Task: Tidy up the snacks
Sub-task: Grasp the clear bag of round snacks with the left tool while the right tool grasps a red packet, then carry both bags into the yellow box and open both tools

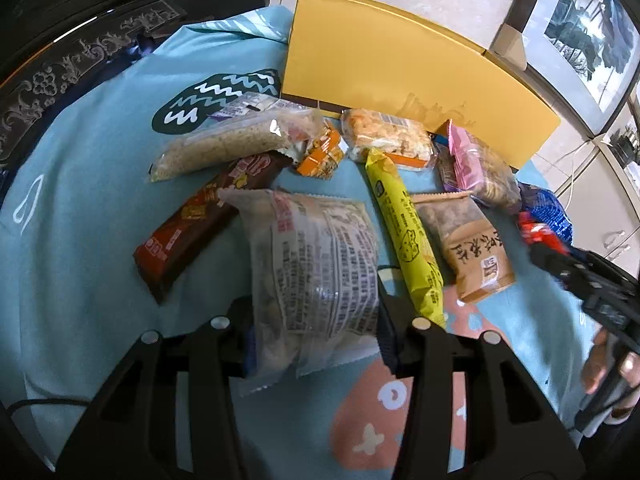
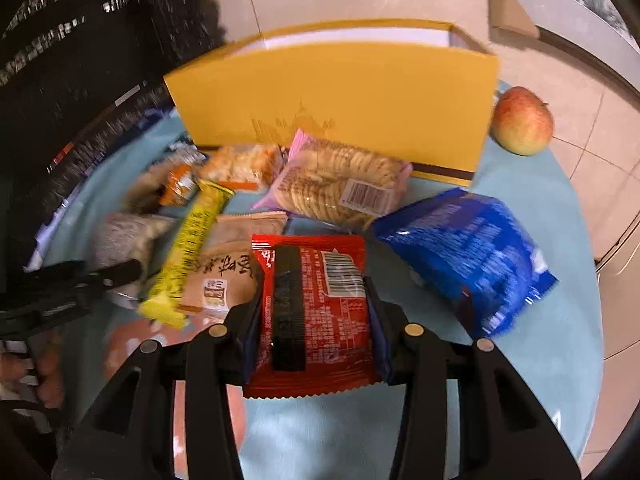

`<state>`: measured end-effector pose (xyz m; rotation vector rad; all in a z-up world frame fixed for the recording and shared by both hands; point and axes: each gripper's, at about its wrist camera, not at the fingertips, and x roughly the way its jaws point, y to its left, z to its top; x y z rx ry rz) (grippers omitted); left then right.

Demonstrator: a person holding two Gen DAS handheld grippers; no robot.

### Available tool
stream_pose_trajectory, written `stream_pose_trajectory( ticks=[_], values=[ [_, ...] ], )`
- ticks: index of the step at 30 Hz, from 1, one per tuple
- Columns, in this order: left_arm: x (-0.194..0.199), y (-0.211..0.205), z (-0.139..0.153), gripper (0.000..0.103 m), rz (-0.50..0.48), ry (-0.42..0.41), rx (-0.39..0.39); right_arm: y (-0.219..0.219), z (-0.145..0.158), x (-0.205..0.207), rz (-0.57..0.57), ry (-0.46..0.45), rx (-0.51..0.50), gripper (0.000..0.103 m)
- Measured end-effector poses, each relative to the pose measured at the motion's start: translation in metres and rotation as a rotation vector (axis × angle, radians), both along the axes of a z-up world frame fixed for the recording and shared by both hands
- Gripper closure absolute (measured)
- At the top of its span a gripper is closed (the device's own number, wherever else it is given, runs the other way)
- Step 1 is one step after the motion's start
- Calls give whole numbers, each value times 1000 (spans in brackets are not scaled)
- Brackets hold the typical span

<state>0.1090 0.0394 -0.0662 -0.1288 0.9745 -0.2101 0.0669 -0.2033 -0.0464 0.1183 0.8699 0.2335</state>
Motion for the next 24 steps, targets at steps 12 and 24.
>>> stream_pose_trajectory(
  ticks=[12,24],
  values=[
    [-25,-29,69,57,-50,-98,26,-28,55,-39,-55,-175,98,58],
    [53,-86,165,56,-80,-242,-12,-40,116,17,-187,-386,98,58]
  ],
)
